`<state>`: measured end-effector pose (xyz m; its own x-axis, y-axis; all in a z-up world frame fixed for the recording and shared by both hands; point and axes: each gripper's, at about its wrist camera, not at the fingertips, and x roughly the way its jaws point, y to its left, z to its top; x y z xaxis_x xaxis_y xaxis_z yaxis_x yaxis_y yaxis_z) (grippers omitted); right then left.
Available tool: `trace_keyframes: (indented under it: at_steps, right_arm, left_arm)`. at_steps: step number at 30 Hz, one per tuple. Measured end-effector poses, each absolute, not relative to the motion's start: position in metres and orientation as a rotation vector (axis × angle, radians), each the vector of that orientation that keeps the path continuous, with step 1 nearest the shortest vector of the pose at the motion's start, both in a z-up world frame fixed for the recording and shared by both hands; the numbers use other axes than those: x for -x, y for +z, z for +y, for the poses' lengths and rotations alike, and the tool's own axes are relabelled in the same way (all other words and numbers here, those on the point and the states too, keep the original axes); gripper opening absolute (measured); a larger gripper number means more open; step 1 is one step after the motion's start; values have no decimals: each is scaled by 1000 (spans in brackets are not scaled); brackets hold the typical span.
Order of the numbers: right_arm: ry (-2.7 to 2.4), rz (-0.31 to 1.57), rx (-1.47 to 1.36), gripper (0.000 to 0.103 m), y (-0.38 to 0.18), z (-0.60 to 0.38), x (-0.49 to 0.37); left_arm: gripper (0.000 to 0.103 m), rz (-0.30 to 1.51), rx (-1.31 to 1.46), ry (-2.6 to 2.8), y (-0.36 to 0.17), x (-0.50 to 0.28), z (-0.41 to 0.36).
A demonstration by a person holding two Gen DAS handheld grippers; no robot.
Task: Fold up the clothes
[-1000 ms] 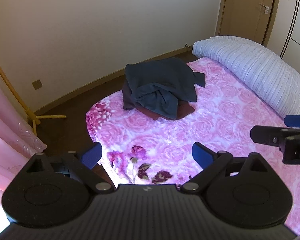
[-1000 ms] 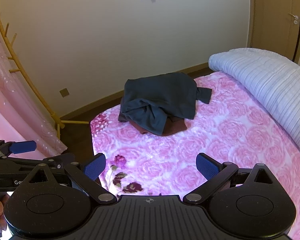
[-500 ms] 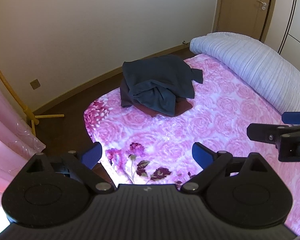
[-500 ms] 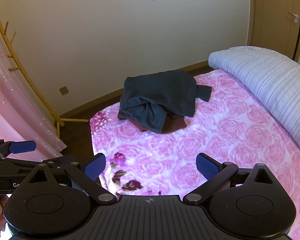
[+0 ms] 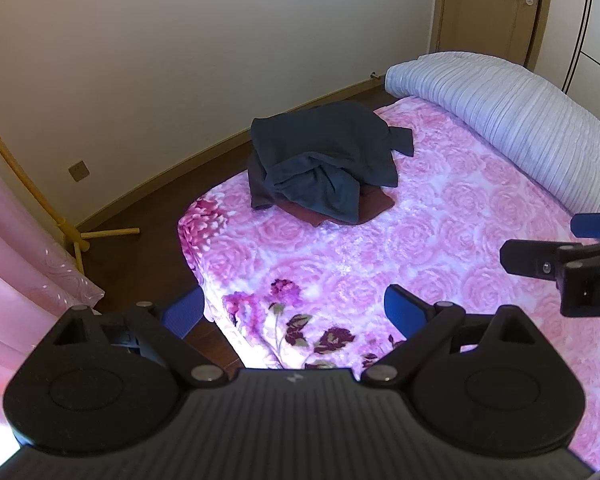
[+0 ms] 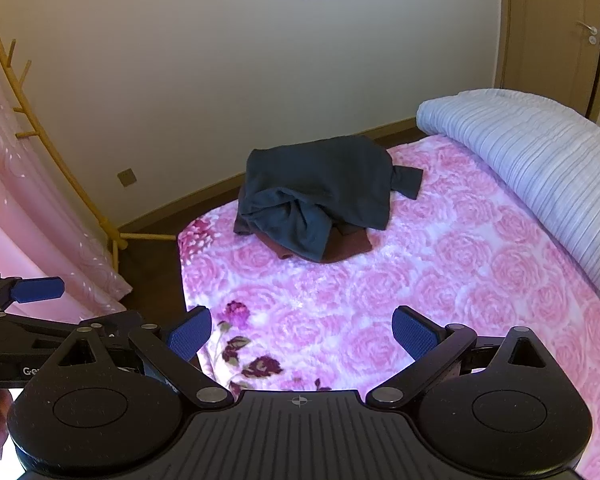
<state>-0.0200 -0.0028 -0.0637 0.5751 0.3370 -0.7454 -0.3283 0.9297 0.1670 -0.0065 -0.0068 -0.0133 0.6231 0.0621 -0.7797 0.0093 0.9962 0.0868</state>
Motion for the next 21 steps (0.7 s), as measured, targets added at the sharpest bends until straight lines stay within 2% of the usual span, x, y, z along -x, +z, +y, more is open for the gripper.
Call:
trace_keyframes:
  at_steps: [21]
  right_arm:
    - [389,888,-23,99,-64,-4,15]
  left_arm:
    - [95,913,-89,28,-6,0,-6]
